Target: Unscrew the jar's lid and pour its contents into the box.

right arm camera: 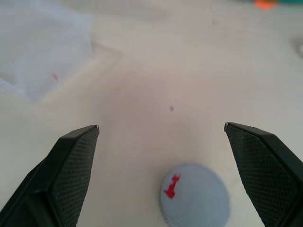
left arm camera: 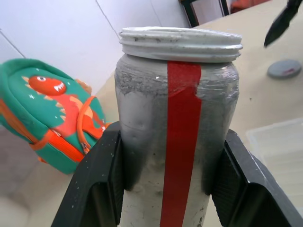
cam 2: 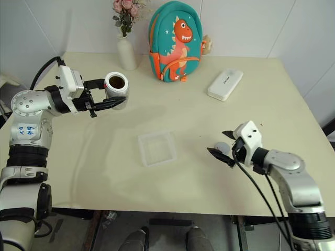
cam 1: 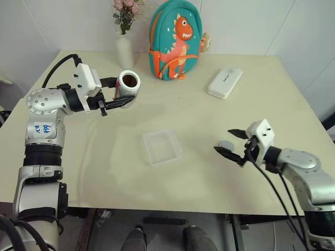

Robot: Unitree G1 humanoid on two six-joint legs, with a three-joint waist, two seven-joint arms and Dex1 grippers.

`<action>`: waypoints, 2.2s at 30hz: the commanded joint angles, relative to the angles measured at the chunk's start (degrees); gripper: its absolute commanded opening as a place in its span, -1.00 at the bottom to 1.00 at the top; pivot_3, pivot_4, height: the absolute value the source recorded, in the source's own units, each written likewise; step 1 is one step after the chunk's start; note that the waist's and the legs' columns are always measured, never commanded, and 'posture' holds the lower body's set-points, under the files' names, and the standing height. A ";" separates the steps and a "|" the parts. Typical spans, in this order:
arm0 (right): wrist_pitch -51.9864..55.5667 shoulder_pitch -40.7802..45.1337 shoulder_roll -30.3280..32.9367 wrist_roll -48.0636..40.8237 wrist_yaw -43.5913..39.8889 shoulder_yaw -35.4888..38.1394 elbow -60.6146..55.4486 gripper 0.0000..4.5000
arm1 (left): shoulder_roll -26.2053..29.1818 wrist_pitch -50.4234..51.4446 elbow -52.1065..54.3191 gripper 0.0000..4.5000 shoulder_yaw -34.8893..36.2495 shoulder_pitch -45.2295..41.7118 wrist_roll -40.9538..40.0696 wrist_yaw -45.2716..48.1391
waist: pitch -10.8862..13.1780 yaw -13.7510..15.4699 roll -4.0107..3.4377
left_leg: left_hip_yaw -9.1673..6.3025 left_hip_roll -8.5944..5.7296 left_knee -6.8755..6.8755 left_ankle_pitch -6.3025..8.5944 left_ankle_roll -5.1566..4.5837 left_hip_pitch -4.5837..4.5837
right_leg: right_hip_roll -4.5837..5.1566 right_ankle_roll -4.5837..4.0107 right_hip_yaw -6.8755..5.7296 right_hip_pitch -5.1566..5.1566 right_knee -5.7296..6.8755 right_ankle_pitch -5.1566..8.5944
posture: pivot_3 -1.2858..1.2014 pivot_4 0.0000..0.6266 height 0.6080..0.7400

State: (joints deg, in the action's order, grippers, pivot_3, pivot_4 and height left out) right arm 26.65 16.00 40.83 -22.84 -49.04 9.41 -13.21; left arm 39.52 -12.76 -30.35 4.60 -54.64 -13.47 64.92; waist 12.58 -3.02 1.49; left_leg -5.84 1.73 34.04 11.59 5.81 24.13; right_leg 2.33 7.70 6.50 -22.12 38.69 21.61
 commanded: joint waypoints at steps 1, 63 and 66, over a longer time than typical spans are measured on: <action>1.18 -2.61 4.16 -6.95 -6.81 4.32 -5.48 0.99 | 0.17 -12.25 -3.56 -0.12 -3.12 -3.14 6.43 -1.14 | 0.00 0.11 0.00 | 0.00 0.00 0.00 0.00 0.00 0.00 | 0.00 0.01 0.00 0.00 -0.01 0.00 | 0.03 -0.52 1.00; 6.03 7.84 10.56 -24.26 -19.35 4.68 0.09 0.99 | -3.90 1.13 0.77 -0.12 -4.81 4.70 3.66 -44.56 | 0.02 1.23 -0.05 | 0.02 -0.06 0.38 -0.07 -0.24 -0.04 | 0.04 0.47 0.03 0.46 -0.37 -0.49 | 0.03 -0.52 1.00; 5.79 9.25 9.61 -23.61 -19.71 3.80 1.12 0.99 | -4.70 10.41 7.27 -0.12 -0.26 8.83 -2.26 -41.75 | 0.02 1.25 -0.05 | 0.00 -0.05 0.49 -0.07 -0.24 -0.04 | 0.03 0.46 0.02 0.46 -0.27 -0.49 | 0.03 -0.52 1.00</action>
State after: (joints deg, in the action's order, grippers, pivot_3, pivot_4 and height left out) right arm 33.66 24.15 50.80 -46.40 -68.16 12.88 -11.92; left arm 34.64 -6.46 -28.12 1.36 -46.12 -11.48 21.50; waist 12.60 -1.77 1.44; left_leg -5.84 1.68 34.61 11.52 5.57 24.10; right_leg 2.37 8.17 6.52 -21.65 38.44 21.12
